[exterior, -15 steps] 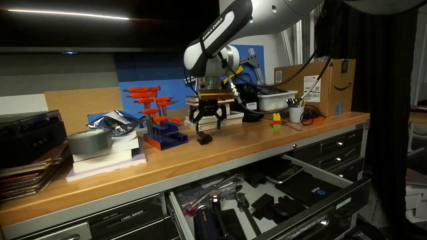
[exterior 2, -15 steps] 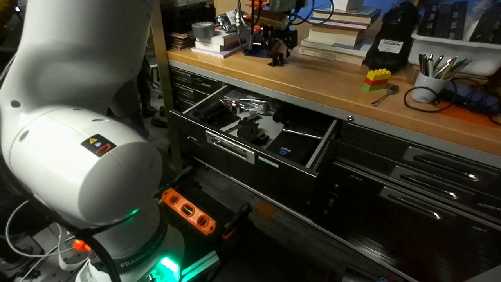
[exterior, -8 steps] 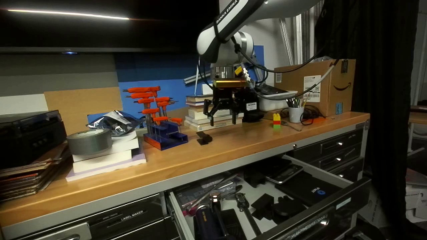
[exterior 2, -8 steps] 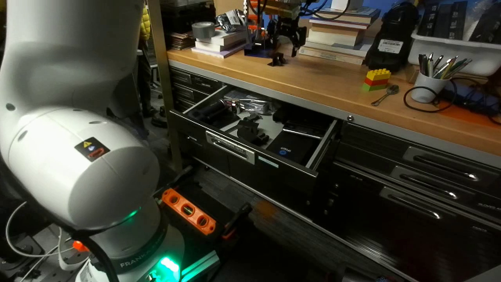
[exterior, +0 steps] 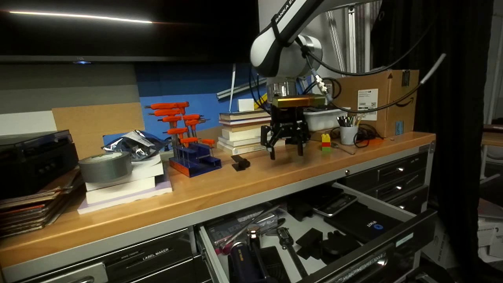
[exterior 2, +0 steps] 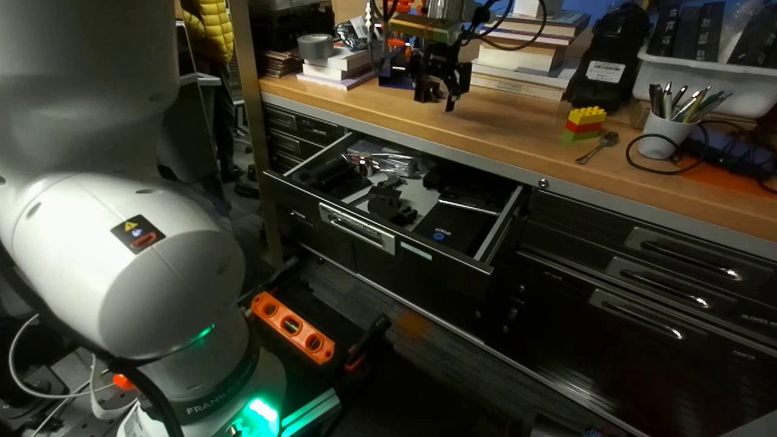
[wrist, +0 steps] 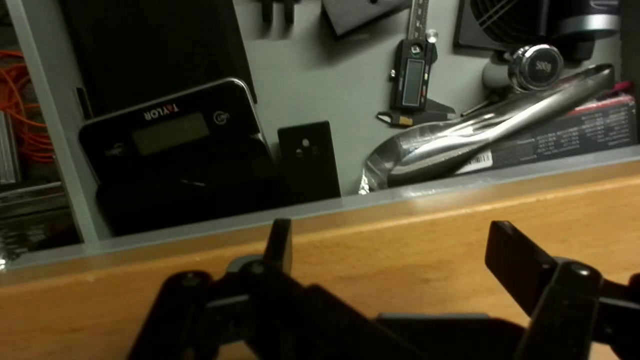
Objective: Open the top middle drawer then remove three black objects from the drawer
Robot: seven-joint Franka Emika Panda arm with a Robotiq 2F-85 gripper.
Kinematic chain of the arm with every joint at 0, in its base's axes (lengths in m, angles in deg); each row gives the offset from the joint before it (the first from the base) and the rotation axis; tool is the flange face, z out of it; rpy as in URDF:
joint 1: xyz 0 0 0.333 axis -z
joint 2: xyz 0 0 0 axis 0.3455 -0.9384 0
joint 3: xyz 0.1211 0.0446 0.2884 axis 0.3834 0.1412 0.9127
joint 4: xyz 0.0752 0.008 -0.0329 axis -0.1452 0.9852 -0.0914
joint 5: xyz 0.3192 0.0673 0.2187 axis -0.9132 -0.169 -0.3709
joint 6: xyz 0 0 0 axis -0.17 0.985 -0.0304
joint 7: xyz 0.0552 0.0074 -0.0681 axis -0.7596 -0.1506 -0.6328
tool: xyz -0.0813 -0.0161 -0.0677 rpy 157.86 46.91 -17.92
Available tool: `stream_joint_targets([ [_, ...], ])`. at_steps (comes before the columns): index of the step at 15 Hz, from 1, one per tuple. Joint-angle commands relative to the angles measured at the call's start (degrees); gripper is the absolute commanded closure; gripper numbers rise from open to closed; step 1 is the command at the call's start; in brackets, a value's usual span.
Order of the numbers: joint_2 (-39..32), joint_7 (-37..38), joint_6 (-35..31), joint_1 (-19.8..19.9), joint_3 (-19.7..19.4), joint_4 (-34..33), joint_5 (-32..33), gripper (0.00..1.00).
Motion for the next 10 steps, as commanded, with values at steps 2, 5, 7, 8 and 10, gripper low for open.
stream_joint_targets([
  [2,7.77,1.15,-9.53,-0.47,-0.78,15.71,3.39,0.00],
  [5,7.96,1.72,-16.99,-0.43,-0.73,22.11,5.38,0.00],
  [7,7.59,2.18,-21.92,-0.36,-0.82,25.42,6.22,0.00],
  [8,7.43,2.15,-24.05,-0.29,-0.84,26.75,6.16,0.00],
  [10,7.13,2.51,-29.68,-0.31,-1.12,29.43,6.60,0.00],
])
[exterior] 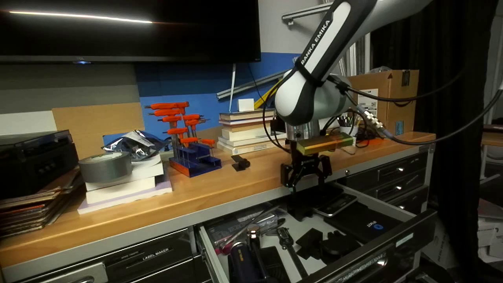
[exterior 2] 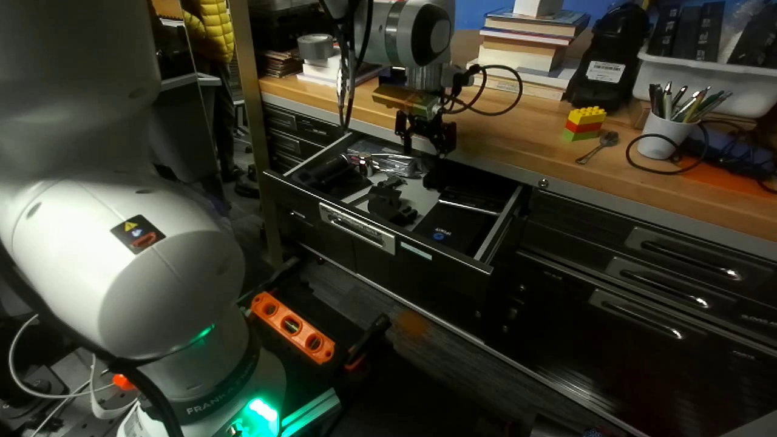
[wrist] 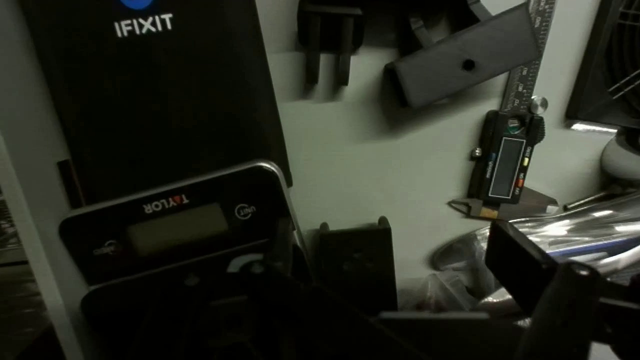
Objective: Open the top middle drawer then remove three black objects from the drawer
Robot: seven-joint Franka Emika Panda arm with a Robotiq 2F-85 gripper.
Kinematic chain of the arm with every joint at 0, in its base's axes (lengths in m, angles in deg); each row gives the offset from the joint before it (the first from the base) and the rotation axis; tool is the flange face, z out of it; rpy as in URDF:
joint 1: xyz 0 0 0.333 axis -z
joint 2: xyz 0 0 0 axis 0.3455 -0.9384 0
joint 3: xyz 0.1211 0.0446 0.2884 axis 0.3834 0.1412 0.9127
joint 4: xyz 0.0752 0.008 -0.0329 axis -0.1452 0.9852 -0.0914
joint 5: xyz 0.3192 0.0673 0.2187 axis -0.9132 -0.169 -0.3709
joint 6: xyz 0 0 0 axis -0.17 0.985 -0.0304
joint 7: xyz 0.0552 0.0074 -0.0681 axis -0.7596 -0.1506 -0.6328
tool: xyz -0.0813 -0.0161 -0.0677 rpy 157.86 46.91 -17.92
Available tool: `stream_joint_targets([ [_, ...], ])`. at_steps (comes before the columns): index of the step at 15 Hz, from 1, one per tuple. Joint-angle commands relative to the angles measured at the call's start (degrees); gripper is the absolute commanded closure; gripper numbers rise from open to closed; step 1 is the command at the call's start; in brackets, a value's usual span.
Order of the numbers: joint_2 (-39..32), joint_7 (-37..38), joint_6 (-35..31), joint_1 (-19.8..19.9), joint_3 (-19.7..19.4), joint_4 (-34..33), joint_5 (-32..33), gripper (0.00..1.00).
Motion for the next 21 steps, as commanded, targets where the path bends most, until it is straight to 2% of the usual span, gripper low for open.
stream_joint_targets([
  [1,1.53,1.37,-9.42,-0.33,-0.80,5.60,1.57,0.00],
  [9,-1.50,0.26,-21.84,-0.30,-1.83,7.69,1.00,0.00],
  [21,-7.62,-1.97,-27.57,-0.08,-2.17,4.38,-0.53,0.00],
])
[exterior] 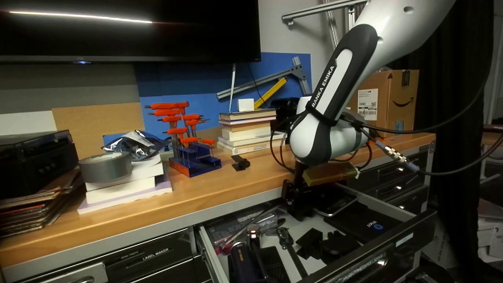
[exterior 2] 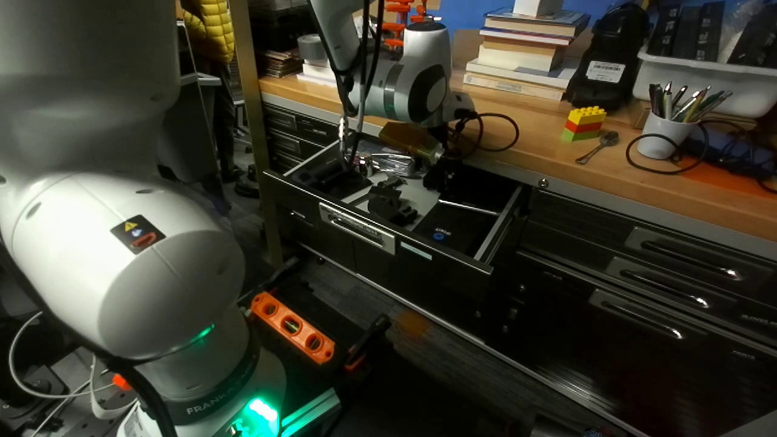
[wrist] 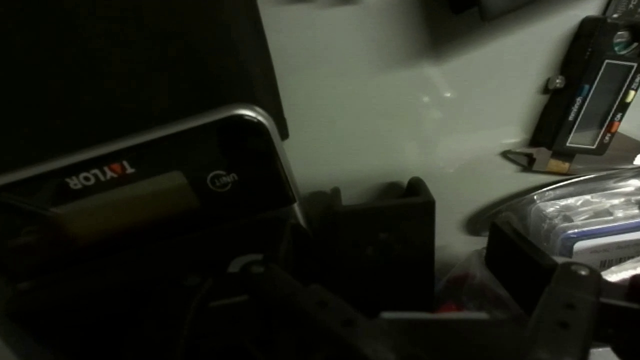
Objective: Open the top middle drawer then remove three black objects from the drawer
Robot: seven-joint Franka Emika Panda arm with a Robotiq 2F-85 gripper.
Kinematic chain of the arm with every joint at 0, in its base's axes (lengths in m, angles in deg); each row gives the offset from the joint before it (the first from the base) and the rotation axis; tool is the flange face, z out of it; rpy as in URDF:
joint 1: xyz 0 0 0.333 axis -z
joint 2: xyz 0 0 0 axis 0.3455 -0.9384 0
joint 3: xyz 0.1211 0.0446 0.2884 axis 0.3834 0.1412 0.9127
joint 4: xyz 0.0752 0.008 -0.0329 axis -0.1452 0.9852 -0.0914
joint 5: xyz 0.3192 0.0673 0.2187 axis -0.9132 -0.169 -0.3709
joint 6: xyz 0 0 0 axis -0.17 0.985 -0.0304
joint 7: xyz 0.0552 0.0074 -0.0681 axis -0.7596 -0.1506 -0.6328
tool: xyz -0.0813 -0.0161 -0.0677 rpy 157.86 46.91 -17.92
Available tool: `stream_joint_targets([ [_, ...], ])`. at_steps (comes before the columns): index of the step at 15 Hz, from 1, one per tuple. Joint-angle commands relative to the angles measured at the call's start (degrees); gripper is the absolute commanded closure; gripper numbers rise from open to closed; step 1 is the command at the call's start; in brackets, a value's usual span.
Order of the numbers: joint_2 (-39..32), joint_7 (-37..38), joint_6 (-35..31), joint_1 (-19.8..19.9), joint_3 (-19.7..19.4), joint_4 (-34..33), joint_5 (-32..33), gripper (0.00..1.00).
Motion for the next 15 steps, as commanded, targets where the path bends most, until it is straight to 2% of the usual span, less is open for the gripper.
stream_joint_targets([
  [1,-1.70,-1.95,-1.46,-0.03,0.03,-2.06,-1.30,0.00],
  [15,-3.75,-8.72,0.02,2.93,5.07,-4.19,-9.85,0.00],
])
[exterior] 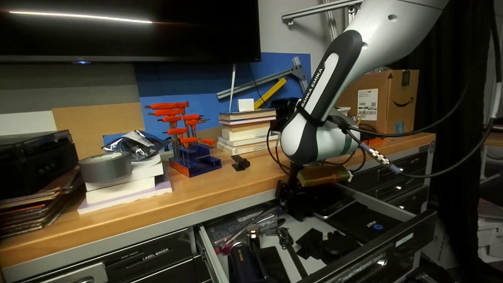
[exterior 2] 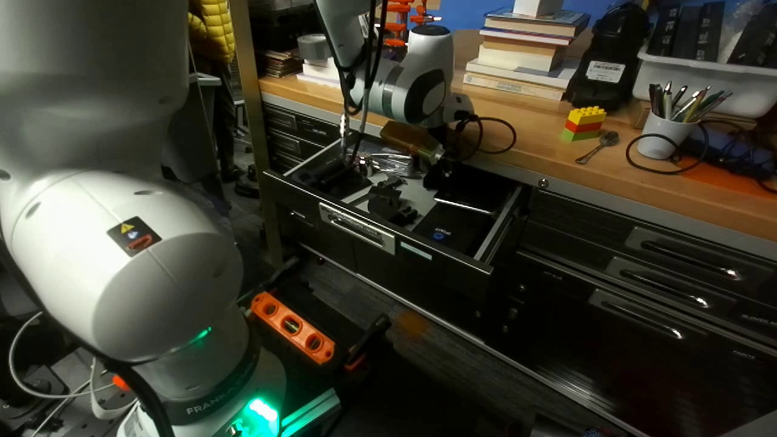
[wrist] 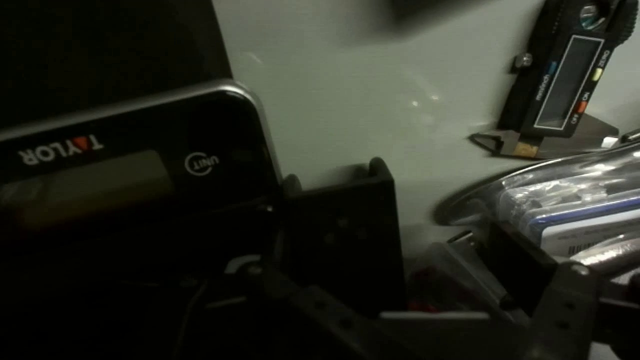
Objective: Open the top middle drawer then remove three black objects from the drawer
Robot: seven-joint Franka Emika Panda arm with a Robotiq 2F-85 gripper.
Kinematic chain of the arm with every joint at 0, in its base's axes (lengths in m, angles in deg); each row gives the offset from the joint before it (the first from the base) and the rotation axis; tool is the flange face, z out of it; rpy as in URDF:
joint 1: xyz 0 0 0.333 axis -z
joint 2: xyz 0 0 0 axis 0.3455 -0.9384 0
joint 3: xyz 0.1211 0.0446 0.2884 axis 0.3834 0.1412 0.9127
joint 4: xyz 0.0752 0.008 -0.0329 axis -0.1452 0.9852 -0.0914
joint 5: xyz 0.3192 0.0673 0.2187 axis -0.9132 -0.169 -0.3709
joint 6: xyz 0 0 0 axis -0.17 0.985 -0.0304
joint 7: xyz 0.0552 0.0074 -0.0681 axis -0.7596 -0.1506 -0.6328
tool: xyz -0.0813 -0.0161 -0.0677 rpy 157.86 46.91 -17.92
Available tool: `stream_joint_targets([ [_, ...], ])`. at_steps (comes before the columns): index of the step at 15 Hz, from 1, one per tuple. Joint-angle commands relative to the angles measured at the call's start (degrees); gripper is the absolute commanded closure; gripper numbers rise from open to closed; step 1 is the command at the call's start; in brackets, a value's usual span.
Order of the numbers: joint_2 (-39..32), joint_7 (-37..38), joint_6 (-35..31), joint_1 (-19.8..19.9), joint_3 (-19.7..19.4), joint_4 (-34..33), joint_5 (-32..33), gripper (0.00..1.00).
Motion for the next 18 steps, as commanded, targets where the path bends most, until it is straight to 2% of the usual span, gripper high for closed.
stream_joint_targets([
  [1,-1.42,-3.01,0.18,1.75,2.68,-1.64,-3.29,0.00],
  [5,-1.95,-4.17,1.32,2.41,3.42,-2.08,-4.45,0.00],
  [9,-2.22,-2.07,3.35,1.21,0.87,-2.28,-2.44,0.00],
  [13,-2.90,-2.07,4.65,1.28,0.41,-2.62,-2.47,0.00],
  [14,-3.06,-2.15,4.74,1.26,0.34,-2.62,-2.40,0.25],
  [15,-3.16,-2.20,4.72,1.26,0.26,-2.58,-2.34,0.26],
  [18,-3.08,-1.76,5.17,1.14,-0.35,-2.55,-2.24,0.50],
])
